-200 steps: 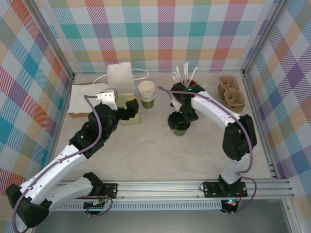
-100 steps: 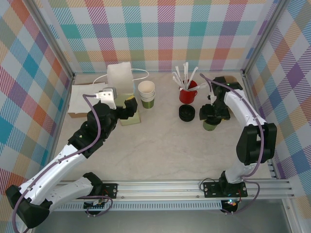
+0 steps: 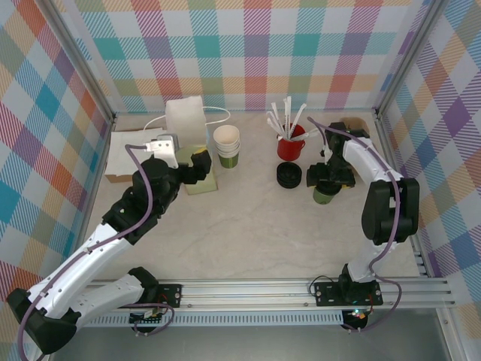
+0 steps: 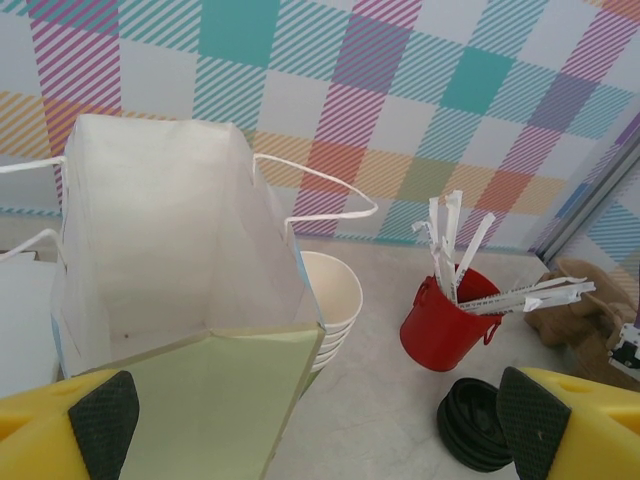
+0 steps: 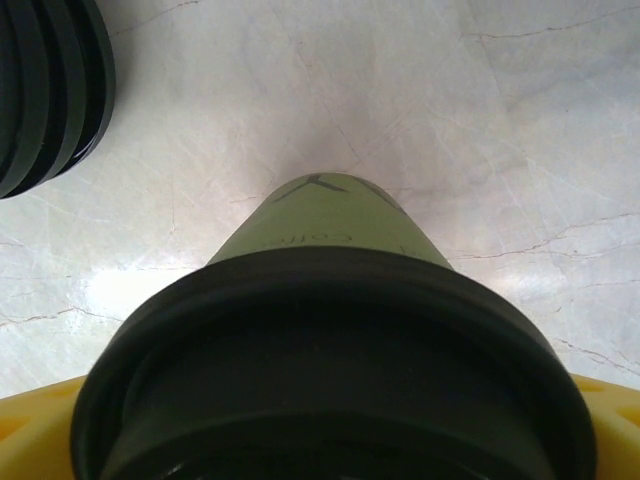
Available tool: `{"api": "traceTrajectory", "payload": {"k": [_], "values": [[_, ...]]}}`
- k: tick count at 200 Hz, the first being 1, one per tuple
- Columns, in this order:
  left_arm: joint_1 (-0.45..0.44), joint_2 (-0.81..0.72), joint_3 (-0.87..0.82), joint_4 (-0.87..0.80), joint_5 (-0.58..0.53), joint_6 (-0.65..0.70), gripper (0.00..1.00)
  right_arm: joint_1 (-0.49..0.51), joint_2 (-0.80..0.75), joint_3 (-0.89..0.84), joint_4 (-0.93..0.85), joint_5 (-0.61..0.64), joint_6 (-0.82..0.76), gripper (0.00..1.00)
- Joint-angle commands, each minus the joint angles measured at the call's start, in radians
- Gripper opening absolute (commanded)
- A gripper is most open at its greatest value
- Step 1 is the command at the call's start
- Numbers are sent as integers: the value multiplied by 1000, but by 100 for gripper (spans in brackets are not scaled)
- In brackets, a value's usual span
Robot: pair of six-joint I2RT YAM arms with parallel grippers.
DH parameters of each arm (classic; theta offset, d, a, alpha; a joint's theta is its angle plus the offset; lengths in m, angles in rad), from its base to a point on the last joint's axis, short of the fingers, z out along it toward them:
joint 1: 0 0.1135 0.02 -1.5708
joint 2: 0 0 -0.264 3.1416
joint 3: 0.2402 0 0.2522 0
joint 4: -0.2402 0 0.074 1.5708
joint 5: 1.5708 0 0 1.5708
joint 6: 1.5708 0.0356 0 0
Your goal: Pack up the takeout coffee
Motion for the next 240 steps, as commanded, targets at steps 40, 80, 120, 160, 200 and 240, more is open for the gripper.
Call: {"api": "traceTrajectory", "payload": {"k": [40, 80, 120, 160, 200, 240], "values": [[18, 29, 64, -8, 42, 14, 95, -6, -124, 38, -37, -21, -11, 100], [21, 50, 85, -3, 79, 14, 95, -59, -199, 118, -44, -20, -4, 100], [21, 55, 88, -9, 98, 10, 95, -113, -167, 173, -15, 182, -54, 83], [21, 54, 79, -11, 103, -5, 95, -114, -106, 176, 78, 303, -149, 75], [23, 55, 77, -10, 103, -9, 95, -114, -10, 218, 124, 342, -242, 72], [23, 54, 77, -15, 100, -10, 95, -114, 73, 246, 160, 359, -293, 64]]}}
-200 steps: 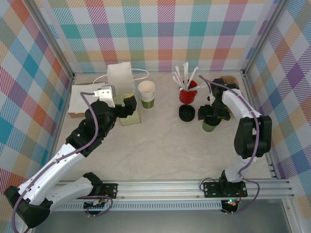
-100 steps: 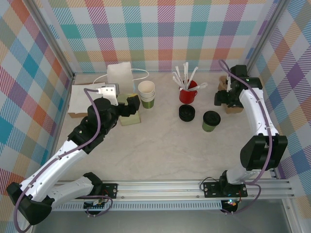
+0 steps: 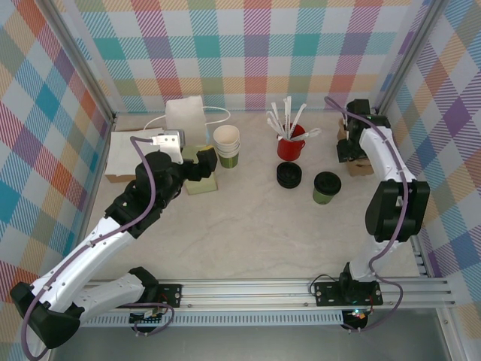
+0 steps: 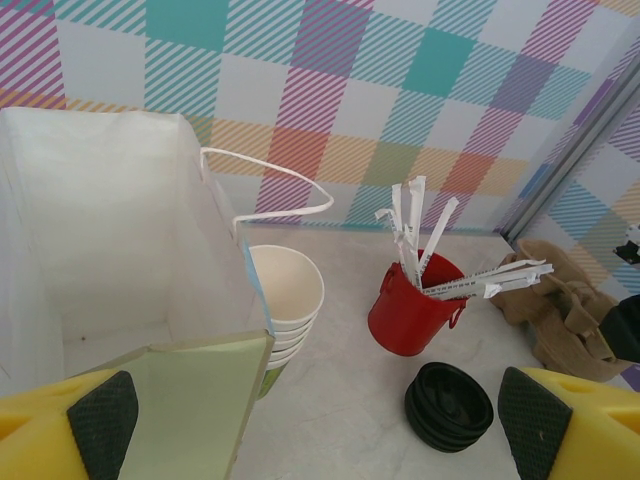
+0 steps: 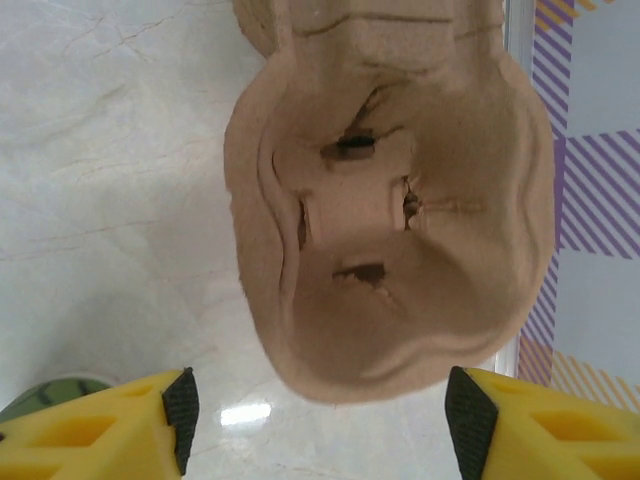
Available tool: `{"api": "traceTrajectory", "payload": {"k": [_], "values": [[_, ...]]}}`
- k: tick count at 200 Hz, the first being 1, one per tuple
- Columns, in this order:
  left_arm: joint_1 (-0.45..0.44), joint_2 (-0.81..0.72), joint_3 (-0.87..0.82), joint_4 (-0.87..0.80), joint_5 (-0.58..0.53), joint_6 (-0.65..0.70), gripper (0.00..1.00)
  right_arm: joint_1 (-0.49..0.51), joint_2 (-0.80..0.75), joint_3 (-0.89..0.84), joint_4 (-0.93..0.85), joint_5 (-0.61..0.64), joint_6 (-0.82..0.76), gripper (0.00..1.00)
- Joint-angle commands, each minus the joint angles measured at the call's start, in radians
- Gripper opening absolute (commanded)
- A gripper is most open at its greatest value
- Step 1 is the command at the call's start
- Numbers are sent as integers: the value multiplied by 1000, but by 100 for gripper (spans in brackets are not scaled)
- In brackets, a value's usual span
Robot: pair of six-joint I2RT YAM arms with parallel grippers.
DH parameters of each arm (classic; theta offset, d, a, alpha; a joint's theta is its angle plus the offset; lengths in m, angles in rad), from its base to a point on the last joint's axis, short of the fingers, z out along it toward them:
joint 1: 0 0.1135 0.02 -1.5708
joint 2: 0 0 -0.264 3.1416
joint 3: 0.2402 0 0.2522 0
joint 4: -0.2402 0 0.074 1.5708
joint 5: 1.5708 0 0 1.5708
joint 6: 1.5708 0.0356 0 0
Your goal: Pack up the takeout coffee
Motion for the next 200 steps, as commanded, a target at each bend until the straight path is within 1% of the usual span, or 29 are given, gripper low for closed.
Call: {"api": "traceTrajectory", "payload": {"k": [1, 23, 70, 160, 189, 200], "values": [[13, -3, 25, 0, 5, -7, 95, 3, 45, 43, 35, 34, -64, 63], [13, -5, 25, -7, 2, -8, 95, 3, 80, 53, 45, 45, -80, 54], [13, -4, 34, -17, -7, 7, 95, 3, 93, 39, 65, 47, -95, 30], [18, 41, 64, -8, 33, 16, 95, 3, 7, 7, 69, 44, -93, 10], [19, 63, 88, -2, 66, 5, 95, 3, -42, 11, 60, 37, -76, 8], [20, 80, 108, -6, 84, -11, 95, 3, -71, 15, 53, 12, -62, 8]]}}
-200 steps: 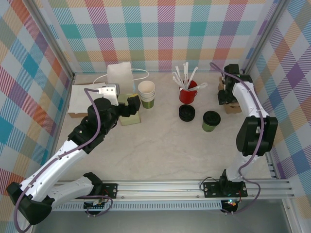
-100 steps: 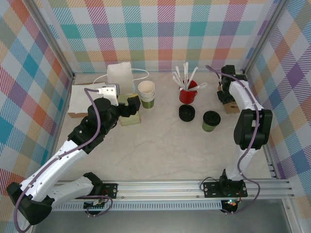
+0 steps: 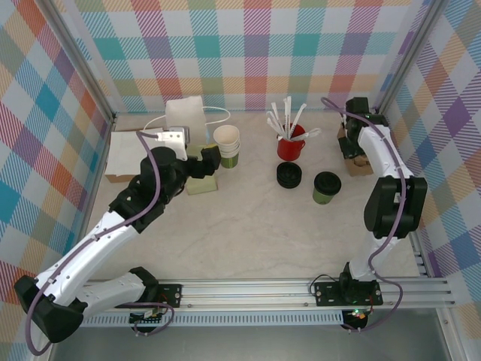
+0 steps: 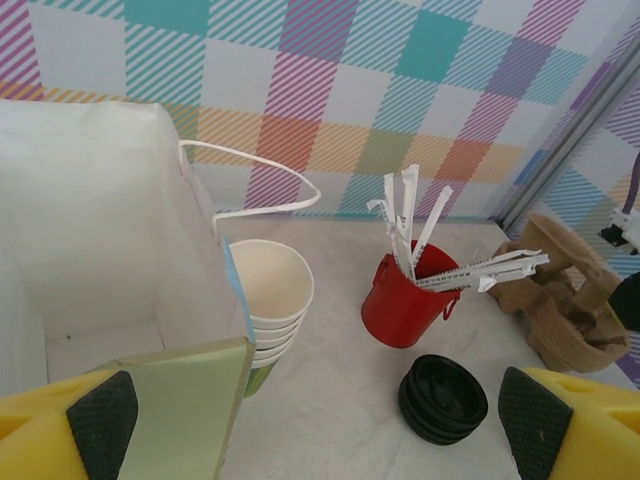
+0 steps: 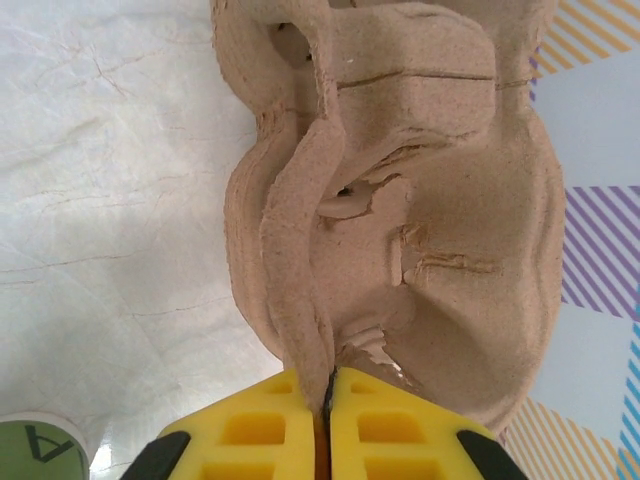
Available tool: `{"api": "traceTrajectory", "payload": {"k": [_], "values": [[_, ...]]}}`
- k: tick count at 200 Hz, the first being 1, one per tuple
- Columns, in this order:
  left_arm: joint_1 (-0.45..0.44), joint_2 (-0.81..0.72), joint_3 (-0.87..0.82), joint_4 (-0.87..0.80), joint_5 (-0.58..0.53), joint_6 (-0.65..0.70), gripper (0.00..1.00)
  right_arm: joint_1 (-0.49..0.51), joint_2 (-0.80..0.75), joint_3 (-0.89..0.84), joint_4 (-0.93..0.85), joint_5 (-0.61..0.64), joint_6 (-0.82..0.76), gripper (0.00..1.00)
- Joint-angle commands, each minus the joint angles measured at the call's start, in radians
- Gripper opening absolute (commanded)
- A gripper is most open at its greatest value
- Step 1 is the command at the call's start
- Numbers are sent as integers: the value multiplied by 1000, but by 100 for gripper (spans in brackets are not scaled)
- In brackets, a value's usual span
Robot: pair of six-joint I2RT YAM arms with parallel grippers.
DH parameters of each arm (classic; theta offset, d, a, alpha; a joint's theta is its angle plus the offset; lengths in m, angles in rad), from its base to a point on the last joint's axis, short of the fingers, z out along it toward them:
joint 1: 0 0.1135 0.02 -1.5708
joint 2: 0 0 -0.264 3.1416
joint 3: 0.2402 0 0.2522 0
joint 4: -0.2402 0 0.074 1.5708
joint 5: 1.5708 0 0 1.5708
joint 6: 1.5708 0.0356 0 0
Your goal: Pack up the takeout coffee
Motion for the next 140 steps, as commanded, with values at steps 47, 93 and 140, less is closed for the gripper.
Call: {"api": "traceTrajectory", "payload": {"k": [47, 93, 140], "values": [[36, 202, 289, -154, 190, -110, 92, 18, -302, -88, 58, -241, 69, 8], [55, 376, 500, -181, 367, -195, 88, 142, -509, -259, 204, -297, 36, 8], [52, 542, 694, -202, 516, -242, 83, 347, -566, -341, 276, -170, -18, 8]]}}
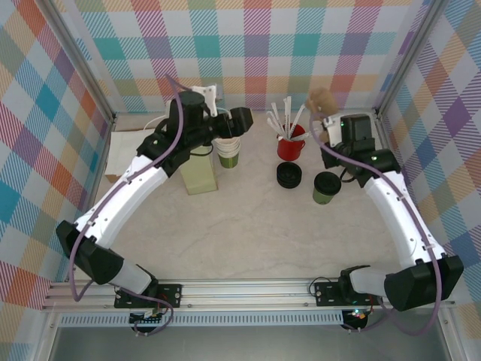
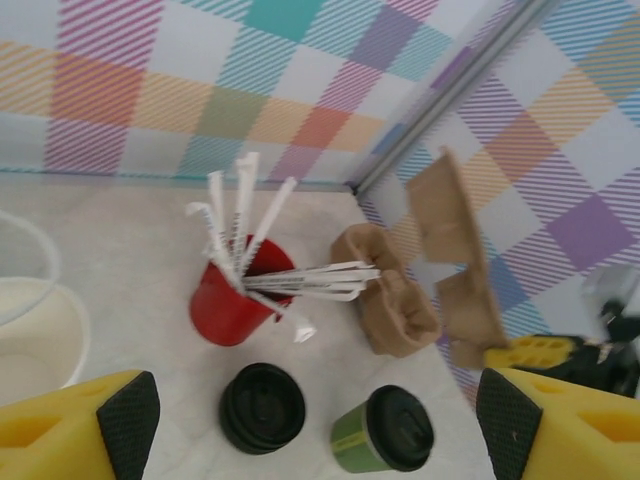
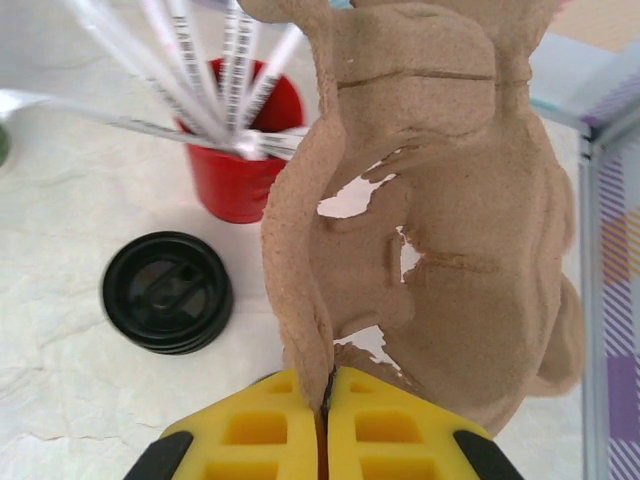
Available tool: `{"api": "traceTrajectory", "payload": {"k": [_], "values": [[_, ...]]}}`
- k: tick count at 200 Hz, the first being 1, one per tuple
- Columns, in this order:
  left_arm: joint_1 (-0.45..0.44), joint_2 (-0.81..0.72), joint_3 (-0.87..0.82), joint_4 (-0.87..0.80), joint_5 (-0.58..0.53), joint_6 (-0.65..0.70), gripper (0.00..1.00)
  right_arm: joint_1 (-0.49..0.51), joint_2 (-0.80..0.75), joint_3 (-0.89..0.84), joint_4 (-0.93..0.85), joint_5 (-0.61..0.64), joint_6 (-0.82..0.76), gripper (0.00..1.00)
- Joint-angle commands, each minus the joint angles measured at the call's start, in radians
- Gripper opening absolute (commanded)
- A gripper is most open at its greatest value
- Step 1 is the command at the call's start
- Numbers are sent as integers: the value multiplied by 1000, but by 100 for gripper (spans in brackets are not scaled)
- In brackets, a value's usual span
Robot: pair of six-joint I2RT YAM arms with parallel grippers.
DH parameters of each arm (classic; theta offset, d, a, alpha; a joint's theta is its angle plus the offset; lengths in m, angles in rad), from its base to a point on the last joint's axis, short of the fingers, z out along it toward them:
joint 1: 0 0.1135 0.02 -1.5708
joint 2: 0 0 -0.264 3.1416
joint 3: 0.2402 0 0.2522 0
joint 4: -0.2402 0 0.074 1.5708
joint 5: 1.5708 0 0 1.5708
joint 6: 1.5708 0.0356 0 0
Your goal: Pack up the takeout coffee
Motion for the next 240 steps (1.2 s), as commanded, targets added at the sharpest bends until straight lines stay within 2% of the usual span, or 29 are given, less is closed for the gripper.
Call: {"api": "traceTrajectory", "payload": {"k": [1, 54, 89, 124, 143, 158, 204, 240], "values": [[7, 55, 86, -22, 125, -47, 83, 88, -10, -22, 81, 64, -44, 8], [-16, 208, 215, -25, 180, -81, 81, 249, 19, -20, 102, 117, -68, 8], [-19, 273, 284, -64, 126, -82, 76, 289, 21, -26, 110, 133, -63, 8], [-19, 303, 313, -91, 64, -81, 63, 301, 17, -30, 110, 124, -57, 8], [-19, 313, 321, -95, 62, -81, 55, 306, 23, -29, 105, 126, -60, 8], [-19, 315, 320, -91, 56, -79, 53, 311, 27, -29, 103, 131, -64, 8], [-19, 322, 322, -86, 57, -85, 40, 326, 34, -33, 113, 136, -71, 8], [-19, 324, 323, -88, 60, -87, 25, 329, 38, -34, 110, 133, -70, 8]]}}
